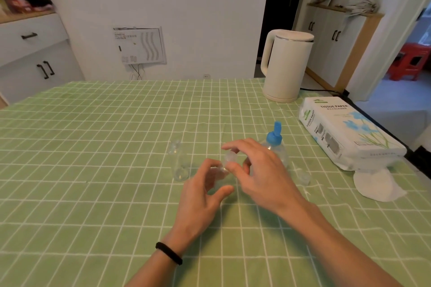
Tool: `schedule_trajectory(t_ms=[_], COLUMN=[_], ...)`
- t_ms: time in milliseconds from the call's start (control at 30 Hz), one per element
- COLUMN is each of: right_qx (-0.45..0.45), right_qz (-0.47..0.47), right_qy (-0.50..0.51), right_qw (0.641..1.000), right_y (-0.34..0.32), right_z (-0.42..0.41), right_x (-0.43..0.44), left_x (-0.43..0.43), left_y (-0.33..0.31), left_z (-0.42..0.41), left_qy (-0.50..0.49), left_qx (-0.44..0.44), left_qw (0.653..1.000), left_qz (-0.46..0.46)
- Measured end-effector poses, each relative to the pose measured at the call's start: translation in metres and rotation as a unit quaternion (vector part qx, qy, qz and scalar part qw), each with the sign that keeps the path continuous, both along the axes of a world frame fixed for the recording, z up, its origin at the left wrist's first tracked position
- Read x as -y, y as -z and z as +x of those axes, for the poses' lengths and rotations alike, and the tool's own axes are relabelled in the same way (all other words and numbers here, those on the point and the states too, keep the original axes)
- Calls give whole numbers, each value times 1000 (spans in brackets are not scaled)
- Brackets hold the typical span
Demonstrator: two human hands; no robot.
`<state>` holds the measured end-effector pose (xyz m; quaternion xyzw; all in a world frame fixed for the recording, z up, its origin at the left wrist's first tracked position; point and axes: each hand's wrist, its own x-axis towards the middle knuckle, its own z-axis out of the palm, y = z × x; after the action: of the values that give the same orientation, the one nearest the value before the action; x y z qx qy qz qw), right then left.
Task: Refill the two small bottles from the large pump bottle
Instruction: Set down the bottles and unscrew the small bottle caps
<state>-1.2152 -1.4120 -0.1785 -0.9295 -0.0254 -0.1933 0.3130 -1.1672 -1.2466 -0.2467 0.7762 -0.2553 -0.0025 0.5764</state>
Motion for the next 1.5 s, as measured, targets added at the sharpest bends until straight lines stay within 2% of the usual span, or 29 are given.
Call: schedule_trajectory(t_ms=[267, 467, 600, 700, 800, 867, 1033, 1267, 1367, 1433, 1500], right_qx=[2, 88, 140, 92, -9, -49, -88, -124, -65, 18, 46], right_qz=[-7, 54, 110, 116, 43, 10, -35, -13, 26, 103, 168], right_qy=[3, 1, 62, 170, 271, 296, 296, 285, 265, 211, 133], right_qw=[1000, 995, 982, 974, 962, 954, 951, 950, 962, 972, 976], right_y=[-1, -14, -4, 18, 37, 45, 57, 51, 35, 17, 2], right_z=[-2, -17, -50, -69, -76, -79, -80, -79, -73, -61, -44], right_x=[-2, 3, 40, 77, 107, 117, 125, 128, 126, 120, 112], left_x=[-1, -5, -6, -5, -1, 2, 6, 8, 8, 9, 8], left_y=[0, -1, -1, -3, -2, -3, -4, 0, 2, 3, 5], left_z=[-1, -1, -1, -1, 1, 2, 2, 1, 1, 1, 1], left_qy=[-4, -3, 1, 4, -2, -4, -6, -6, -7, -9, -11], left_qx=[4, -13, -23, -31, -34, -36, -43, -51, -50, -51, -54], left_qw=[1000, 1000, 1000, 1000, 999, 999, 999, 999, 999, 998, 998], left_qz=[12, 3, -1, -2, 0, 1, 1, -7, -18, -25, -32])
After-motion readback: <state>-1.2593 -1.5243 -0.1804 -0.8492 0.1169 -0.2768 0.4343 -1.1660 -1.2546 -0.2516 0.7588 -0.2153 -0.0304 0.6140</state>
